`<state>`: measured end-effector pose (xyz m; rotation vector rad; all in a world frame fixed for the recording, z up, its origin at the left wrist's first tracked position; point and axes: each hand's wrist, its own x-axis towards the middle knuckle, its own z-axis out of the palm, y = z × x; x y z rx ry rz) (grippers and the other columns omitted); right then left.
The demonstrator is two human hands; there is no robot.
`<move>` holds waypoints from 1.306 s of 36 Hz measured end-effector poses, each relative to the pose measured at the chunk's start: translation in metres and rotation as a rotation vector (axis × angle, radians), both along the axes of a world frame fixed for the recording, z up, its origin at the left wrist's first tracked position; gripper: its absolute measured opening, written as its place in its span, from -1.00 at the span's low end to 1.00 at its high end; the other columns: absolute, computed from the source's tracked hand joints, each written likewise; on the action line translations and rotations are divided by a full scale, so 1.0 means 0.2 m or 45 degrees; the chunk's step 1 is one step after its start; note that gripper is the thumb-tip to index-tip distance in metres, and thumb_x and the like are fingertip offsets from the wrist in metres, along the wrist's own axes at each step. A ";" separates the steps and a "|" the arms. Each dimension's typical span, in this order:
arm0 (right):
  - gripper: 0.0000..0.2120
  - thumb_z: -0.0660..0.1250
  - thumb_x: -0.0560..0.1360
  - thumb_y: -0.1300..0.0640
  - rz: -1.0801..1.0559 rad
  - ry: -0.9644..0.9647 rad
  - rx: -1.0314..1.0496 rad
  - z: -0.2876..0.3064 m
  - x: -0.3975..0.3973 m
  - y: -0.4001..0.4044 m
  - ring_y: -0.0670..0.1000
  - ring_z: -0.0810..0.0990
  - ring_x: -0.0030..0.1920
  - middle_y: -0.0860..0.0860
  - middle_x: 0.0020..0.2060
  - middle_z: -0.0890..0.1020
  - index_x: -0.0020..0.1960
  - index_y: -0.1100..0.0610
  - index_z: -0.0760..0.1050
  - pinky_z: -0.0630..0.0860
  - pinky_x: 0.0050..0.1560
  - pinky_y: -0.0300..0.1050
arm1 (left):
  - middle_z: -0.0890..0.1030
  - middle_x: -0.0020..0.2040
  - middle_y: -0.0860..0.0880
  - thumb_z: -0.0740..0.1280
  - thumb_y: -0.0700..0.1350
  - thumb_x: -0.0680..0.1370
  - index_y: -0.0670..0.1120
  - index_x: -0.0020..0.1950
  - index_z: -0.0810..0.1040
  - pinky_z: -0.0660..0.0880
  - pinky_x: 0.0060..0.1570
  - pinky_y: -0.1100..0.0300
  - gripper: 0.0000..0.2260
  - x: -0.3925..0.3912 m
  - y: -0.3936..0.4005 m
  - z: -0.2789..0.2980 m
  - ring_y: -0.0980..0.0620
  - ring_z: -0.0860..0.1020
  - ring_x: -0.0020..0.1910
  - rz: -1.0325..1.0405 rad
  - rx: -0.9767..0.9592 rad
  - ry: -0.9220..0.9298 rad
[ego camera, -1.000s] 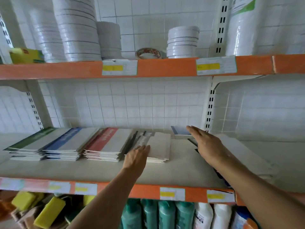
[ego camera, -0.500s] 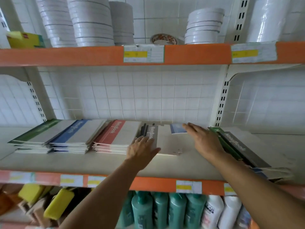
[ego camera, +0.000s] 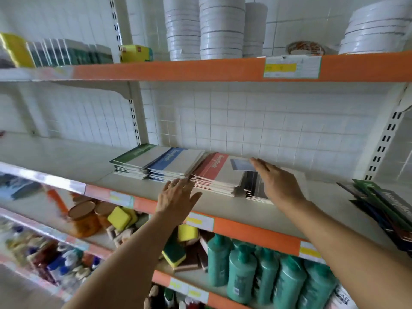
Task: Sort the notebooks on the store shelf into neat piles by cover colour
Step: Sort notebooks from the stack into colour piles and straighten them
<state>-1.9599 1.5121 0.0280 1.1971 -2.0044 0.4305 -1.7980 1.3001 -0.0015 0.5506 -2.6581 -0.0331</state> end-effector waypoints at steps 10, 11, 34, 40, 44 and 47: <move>-0.27 0.46 0.02 0.59 0.043 -0.046 0.000 0.02 0.19 -0.67 0.19 0.70 -0.15 0.21 0.02 0.67 0.19 0.29 0.57 0.60 -0.44 0.05 | 0.41 0.41 -0.01 0.10 0.18 0.61 0.02 0.38 0.43 0.14 0.39 0.11 -0.58 0.14 -0.59 0.03 -0.02 0.31 0.42 0.028 -0.073 -0.135; -0.27 0.47 0.01 0.58 0.033 -0.044 0.000 0.03 0.22 -0.74 0.18 0.70 -0.16 0.21 0.01 0.67 0.18 0.29 0.57 0.60 -0.45 0.02 | 0.47 0.35 -0.02 0.10 0.18 0.60 0.00 0.34 0.48 0.20 0.37 0.08 -0.58 0.15 -0.65 0.04 -0.04 0.37 0.38 0.019 -0.077 -0.108; -0.53 0.06 0.62 0.27 -0.106 -0.419 0.596 -0.12 0.26 -1.42 0.04 0.26 0.45 0.04 0.49 0.25 0.52 0.06 0.16 0.33 0.33 -0.12 | 0.45 0.37 0.01 0.00 0.19 0.61 0.02 0.34 0.47 0.23 0.34 0.10 -0.55 0.02 -1.20 0.01 -0.01 0.35 0.39 -0.109 -0.034 0.000; -0.55 0.10 0.65 0.13 -0.064 -0.551 0.697 -0.13 0.17 -1.47 0.06 0.17 0.50 0.08 0.52 0.19 0.53 0.08 0.15 0.28 0.40 -0.04 | 0.44 0.37 0.03 -0.18 0.28 0.54 0.04 0.35 0.44 0.24 0.32 0.12 -0.38 -0.07 -1.21 0.05 0.01 0.35 0.38 -0.099 -0.021 -0.007; -0.54 0.09 0.66 0.11 -0.078 -0.578 0.707 -0.15 0.12 -1.50 0.07 0.14 0.51 0.07 0.53 0.16 0.54 0.07 0.12 0.25 0.43 -0.03 | 0.41 0.39 0.03 0.02 0.17 0.64 0.05 0.37 0.40 0.21 0.32 0.14 -0.60 -0.12 -1.21 0.05 0.03 0.31 0.40 -0.101 -0.060 -0.047; -0.51 0.10 0.66 0.07 -0.088 -0.590 0.712 -0.14 0.12 -1.51 0.06 0.12 0.52 0.05 0.53 0.14 0.55 0.06 0.09 0.24 0.44 -0.01 | 0.39 0.41 0.03 0.02 0.16 0.64 0.03 0.40 0.37 0.17 0.34 0.15 -0.59 -0.14 -1.20 0.06 0.03 0.28 0.41 -0.121 -0.051 -0.055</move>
